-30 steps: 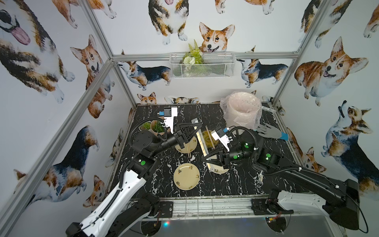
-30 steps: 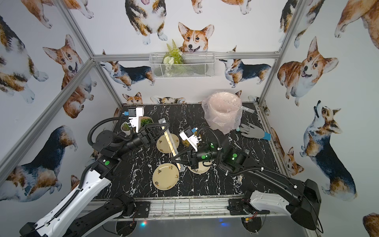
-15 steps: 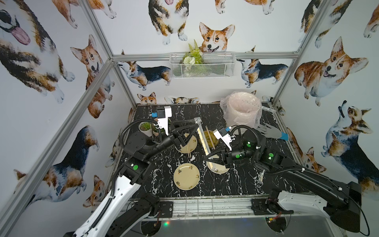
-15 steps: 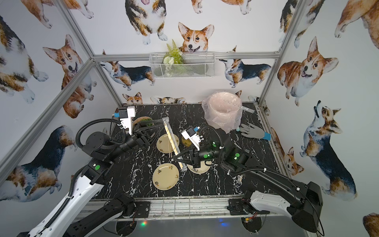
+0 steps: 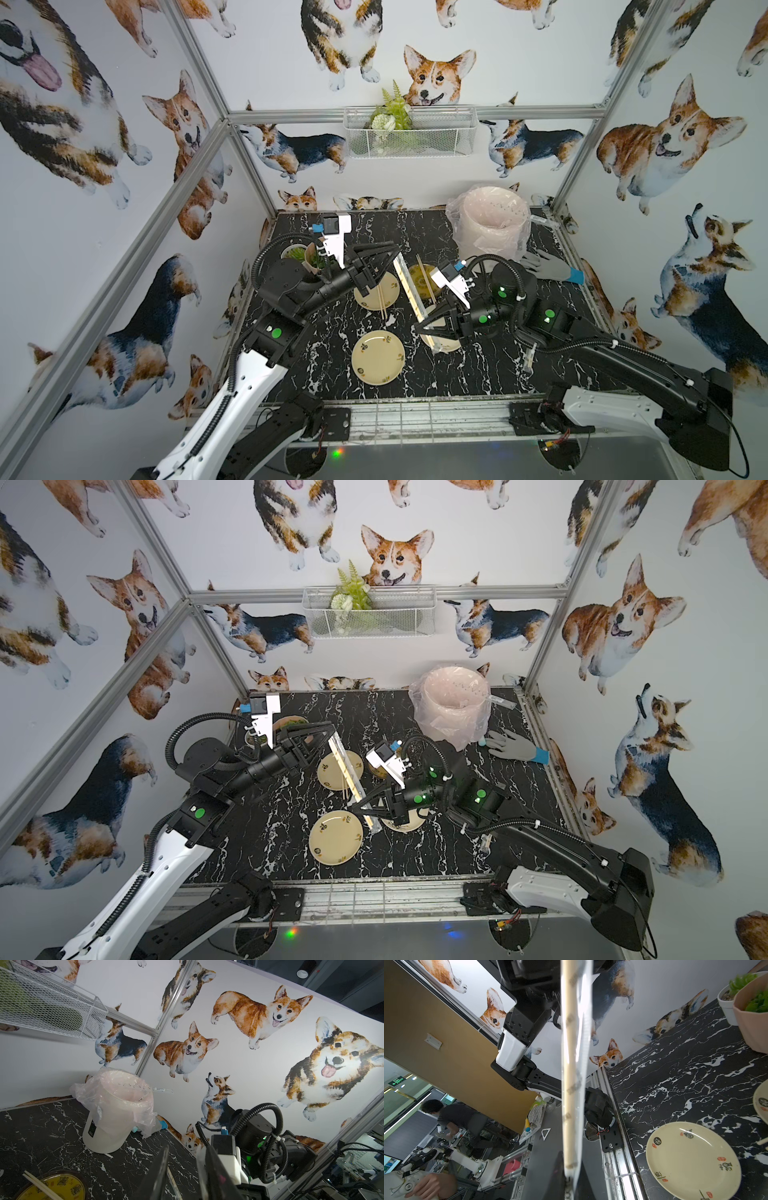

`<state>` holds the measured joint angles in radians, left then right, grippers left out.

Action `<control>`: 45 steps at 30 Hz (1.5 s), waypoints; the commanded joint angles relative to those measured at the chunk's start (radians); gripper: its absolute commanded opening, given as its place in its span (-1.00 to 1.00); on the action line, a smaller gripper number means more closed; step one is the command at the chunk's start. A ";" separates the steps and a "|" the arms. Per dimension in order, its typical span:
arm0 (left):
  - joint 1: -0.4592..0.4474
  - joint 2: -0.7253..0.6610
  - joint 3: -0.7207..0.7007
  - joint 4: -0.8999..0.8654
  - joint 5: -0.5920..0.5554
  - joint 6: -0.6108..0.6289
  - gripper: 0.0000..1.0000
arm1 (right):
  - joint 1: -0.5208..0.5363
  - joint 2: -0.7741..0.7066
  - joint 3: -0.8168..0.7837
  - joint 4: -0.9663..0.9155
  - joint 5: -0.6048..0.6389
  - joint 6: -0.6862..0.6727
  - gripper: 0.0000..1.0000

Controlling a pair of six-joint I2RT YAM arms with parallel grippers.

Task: Remove the packaging of disposable chopsticks
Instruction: Remove the packet bag from the disposable chopsticks.

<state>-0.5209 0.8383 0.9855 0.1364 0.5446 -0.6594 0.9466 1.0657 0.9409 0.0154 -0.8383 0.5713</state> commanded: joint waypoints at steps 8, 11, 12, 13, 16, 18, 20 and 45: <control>0.007 0.026 0.011 0.047 0.094 -0.016 -0.62 | -0.009 -0.007 0.022 -0.071 -0.033 -0.065 -1.00; 0.007 0.033 0.015 0.045 0.118 -0.011 -0.65 | -0.014 -0.010 0.024 -0.075 -0.033 -0.067 -1.00; 0.007 0.034 0.015 0.045 0.118 -0.011 -0.73 | -0.014 -0.012 0.025 -0.076 -0.032 -0.067 -1.00; 0.007 0.034 0.015 0.045 0.122 -0.010 -0.82 | -0.016 -0.012 0.027 -0.079 -0.031 -0.068 -1.00; 0.007 0.036 0.019 0.039 0.130 -0.006 -1.00 | -0.018 -0.014 0.028 -0.087 -0.029 -0.068 -1.00; 0.007 0.034 0.021 0.034 0.124 -0.006 -1.00 | -0.017 -0.012 0.036 -0.103 -0.020 -0.067 -1.00; 0.007 0.023 0.021 0.004 0.080 0.007 -1.00 | -0.018 -0.008 0.053 -0.140 -0.003 -0.065 -1.00; -0.004 -0.062 -0.070 -0.109 -0.197 0.056 -1.00 | -0.058 0.212 0.329 -0.232 0.191 0.428 -1.00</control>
<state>-0.5175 0.7872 0.9287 0.0071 0.2668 -0.5465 0.9119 1.2602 1.2697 -0.3416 -0.8040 0.9020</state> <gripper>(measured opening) 0.048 0.076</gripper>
